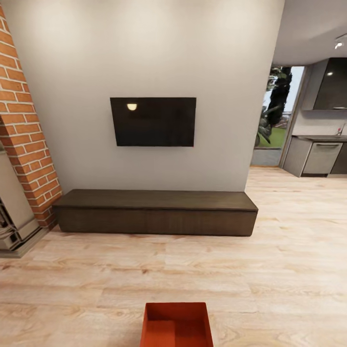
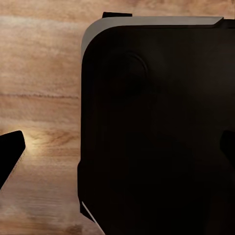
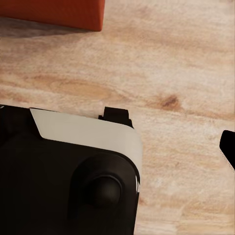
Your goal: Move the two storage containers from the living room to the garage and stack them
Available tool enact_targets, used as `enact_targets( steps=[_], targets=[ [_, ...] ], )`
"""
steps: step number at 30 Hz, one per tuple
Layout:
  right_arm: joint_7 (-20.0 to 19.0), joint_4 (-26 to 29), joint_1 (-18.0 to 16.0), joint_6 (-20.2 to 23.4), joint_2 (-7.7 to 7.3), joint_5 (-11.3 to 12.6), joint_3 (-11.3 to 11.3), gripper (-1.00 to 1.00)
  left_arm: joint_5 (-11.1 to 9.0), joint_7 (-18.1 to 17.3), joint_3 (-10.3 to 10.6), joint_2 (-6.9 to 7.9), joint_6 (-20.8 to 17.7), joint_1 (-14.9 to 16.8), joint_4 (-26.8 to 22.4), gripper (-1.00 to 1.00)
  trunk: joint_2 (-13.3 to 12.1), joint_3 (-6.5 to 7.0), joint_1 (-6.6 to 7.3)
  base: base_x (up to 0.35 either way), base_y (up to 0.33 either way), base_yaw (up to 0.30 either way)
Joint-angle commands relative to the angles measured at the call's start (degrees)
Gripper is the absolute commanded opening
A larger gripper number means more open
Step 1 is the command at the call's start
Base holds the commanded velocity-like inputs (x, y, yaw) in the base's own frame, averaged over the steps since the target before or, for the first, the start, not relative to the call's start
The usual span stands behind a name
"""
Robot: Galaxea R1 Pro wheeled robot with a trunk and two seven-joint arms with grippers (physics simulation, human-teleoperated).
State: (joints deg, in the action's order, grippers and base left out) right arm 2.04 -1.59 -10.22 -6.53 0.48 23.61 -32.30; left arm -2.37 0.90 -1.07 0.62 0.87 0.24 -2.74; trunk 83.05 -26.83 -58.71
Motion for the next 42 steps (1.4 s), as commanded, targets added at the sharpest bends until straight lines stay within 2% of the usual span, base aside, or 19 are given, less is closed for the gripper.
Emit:
enact_targets(
  steps=[1, 17, 31, 42],
  targets=[
    [0.1, -0.2, -0.1, -0.3, 0.05, 0.5, -0.5, 1.00, -0.3, 0.1, -0.1, 0.00, 0.1, 0.0, 0.0, 1.00, 0.0, -0.06, -0.02, 0.122, 0.017, 0.000],
    [0.2, -0.2, -0.1, -0.3, 0.02, 0.5, -0.5, 1.00, -0.2, 0.1, -0.1, 0.00, 0.1, 0.0, 0.0, 1.00, 0.0, -0.09, -0.02, 0.013, 0.002, 0.000],
    [0.2, -0.2, -0.1, -0.2, -0.08, 0.5, -0.5, 1.00, -0.3, 0.1, -0.1, 0.00, 0.1, 0.0, 0.0, 1.00, 0.0, -0.98, -0.02, 0.000, 0.000, 0.000],
    [0.3, -0.2, -0.1, -0.2, 0.00, 0.4, -0.5, 1.00, -0.2, 0.1, -0.1, 0.00, 0.1, 0.0, 0.0, 1.00, 0.0, -1.06, -0.02, 0.000, 0.000, 0.000]
  ],
)
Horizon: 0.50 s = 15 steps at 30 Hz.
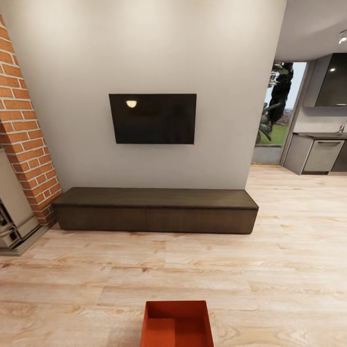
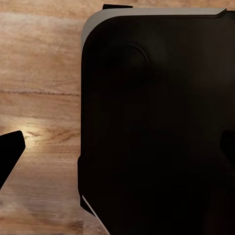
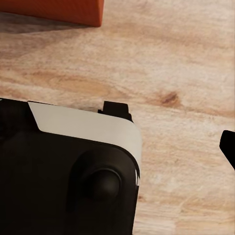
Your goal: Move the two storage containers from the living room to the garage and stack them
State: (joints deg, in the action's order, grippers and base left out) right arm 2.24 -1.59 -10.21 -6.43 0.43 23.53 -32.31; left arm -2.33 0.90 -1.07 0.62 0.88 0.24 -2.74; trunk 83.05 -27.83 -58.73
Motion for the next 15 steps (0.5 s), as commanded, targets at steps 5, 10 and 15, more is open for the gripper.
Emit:
enact_targets(
  steps=[5, 10, 15],
  targets=[
    [0.2, -0.2, -0.1, -0.2, -0.02, 0.5, -0.5, 1.00, -0.3, 0.1, -0.1, 0.00, 0.1, 0.0, 0.0, 1.00, 0.0, -0.06, 0.00, 0.000, 0.000, 0.000],
    [0.2, -0.2, -0.1, -0.2, -0.01, 0.5, -0.5, 1.00, -0.2, 0.1, -0.1, 0.00, 0.1, 0.0, 0.0, 1.00, 0.0, -0.06, 0.00, 0.000, 0.000, 0.000],
    [0.3, -0.2, -0.1, -0.3, 0.00, 0.5, -0.5, 1.00, -0.2, 0.1, -0.1, 0.00, 0.1, 0.0, 0.0, 1.00, 0.0, -0.06, 0.00, 0.000, 0.000, 0.000]
  ],
)
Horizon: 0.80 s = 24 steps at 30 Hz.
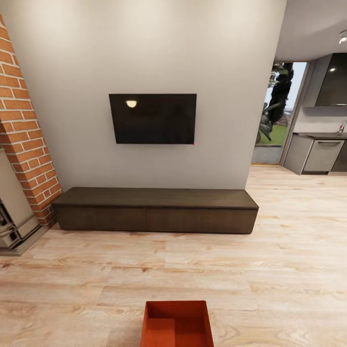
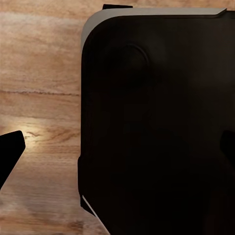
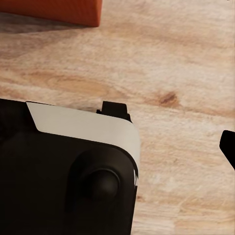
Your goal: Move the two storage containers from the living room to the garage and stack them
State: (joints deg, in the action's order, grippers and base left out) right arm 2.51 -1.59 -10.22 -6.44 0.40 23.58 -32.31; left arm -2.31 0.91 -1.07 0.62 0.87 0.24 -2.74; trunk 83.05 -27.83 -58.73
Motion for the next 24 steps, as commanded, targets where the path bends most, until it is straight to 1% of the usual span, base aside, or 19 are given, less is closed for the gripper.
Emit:
enact_targets(
  steps=[1, 24],
  targets=[
    [0.1, -0.2, -0.1, -0.3, 0.04, 0.5, -0.5, 1.00, -0.2, 0.1, -0.1, 0.00, 0.1, 0.0, 0.0, 1.00, 0.0, -0.06, 0.00, 0.000, 0.000, 0.000],
    [0.1, -0.2, -0.1, -0.4, 0.01, 0.6, -0.5, 1.00, -0.2, 0.1, -0.1, 0.00, 0.1, 0.0, 0.0, 1.00, 0.0, -0.06, 0.00, 0.000, 0.000, 0.000]
  ],
)
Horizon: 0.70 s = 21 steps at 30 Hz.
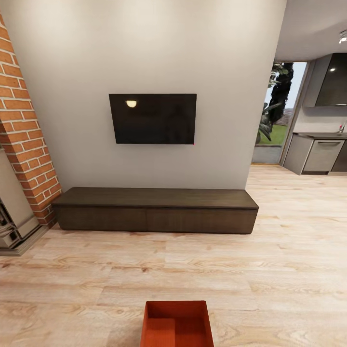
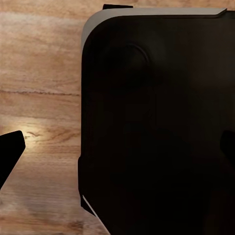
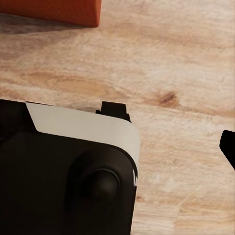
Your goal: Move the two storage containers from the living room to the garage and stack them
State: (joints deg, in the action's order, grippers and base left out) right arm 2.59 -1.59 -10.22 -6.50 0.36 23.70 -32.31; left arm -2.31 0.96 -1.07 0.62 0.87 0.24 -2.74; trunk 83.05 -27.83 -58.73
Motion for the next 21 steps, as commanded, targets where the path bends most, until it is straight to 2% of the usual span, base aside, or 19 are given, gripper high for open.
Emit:
enact_targets(
  steps=[1, 14, 18, 20, 21],
  targets=[
    [0.0, -0.2, -0.1, -0.3, 0.05, 0.5, -0.5, 1.00, -0.2, 0.1, -0.1, 0.00, 0.1, 0.0, 0.0, 1.00, 0.0, -0.06, 0.00, 0.000, 0.000, 0.000],
    [0.2, -0.1, -0.1, -0.6, 0.09, 0.2, -0.7, 1.00, -0.2, 0.1, 0.1, -0.10, 0.1, 0.0, -0.2, 1.00, 0.0, -0.06, 0.00, 0.000, 0.000, 0.000],
    [-0.2, 2.1, -0.1, -0.1, -0.17, 0.1, -0.9, 1.00, -0.1, 0.5, 0.4, -1.05, -2.1, 0.0, -8.5, 1.00, 0.0, -0.06, 0.00, 0.000, 0.000, 0.000],
    [0.2, 10.9, -0.1, 0.7, -0.68, 0.2, -0.9, 1.00, 0.0, 1.3, 0.4, -1.23, -8.2, 0.0, -18.7, 1.00, 0.0, -0.06, 0.00, 0.000, 0.000, 0.000],
    [0.7, 13.1, -0.1, 1.4, -0.77, 0.3, -0.8, 1.00, 0.1, 1.4, 0.4, -1.23, -10.2, 0.0, -21.8, 1.00, 0.0, -0.06, 0.00, 0.000, 0.000, 0.000]
  ],
)
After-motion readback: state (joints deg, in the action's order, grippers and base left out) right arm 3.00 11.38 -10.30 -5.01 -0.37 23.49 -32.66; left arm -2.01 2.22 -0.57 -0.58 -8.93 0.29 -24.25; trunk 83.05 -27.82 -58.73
